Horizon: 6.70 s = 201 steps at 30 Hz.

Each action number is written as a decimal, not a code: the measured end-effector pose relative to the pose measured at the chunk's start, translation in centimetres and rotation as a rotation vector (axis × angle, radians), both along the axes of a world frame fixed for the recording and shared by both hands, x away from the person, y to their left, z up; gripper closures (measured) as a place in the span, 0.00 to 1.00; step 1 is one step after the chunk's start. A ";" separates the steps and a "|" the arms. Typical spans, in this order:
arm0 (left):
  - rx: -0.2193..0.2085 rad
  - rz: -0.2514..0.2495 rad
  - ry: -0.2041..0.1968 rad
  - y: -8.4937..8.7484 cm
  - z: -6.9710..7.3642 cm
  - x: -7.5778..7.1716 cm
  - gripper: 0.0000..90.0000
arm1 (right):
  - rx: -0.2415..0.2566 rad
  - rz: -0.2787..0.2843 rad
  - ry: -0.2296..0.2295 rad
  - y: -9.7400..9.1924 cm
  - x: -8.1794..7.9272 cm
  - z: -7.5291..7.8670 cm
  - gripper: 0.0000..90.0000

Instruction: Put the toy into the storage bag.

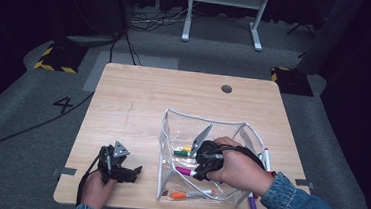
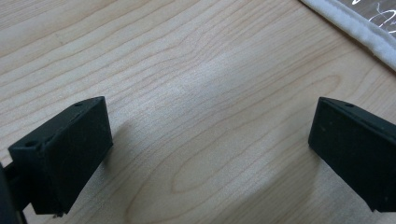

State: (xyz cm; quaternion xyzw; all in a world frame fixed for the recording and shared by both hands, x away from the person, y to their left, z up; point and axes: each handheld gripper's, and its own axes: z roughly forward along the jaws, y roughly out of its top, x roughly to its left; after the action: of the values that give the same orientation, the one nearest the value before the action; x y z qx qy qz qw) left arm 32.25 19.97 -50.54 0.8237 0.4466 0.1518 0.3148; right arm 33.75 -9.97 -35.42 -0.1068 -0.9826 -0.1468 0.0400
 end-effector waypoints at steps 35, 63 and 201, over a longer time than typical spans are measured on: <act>0.000 0.000 0.000 0.0 0.0 0.0 0.00 | 0.173 -0.026 -0.168 -0.9 0.8 2.5 0.61; 0.000 -0.002 -0.002 0.0 0.0 0.0 0.00 | 0.379 -0.544 -0.290 -19.9 0.3 7.9 0.62; -0.003 0.000 -0.004 -0.1 0.0 0.1 0.00 | 0.274 -0.130 -0.141 -4.0 -0.1 8.2 0.85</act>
State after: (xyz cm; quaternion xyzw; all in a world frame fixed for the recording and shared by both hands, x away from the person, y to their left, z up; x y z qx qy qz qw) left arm 32.30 19.86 -50.56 0.8229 0.4461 0.1525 0.3171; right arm 33.70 -14.01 -27.19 -0.1531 -0.9447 -0.2889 -0.0242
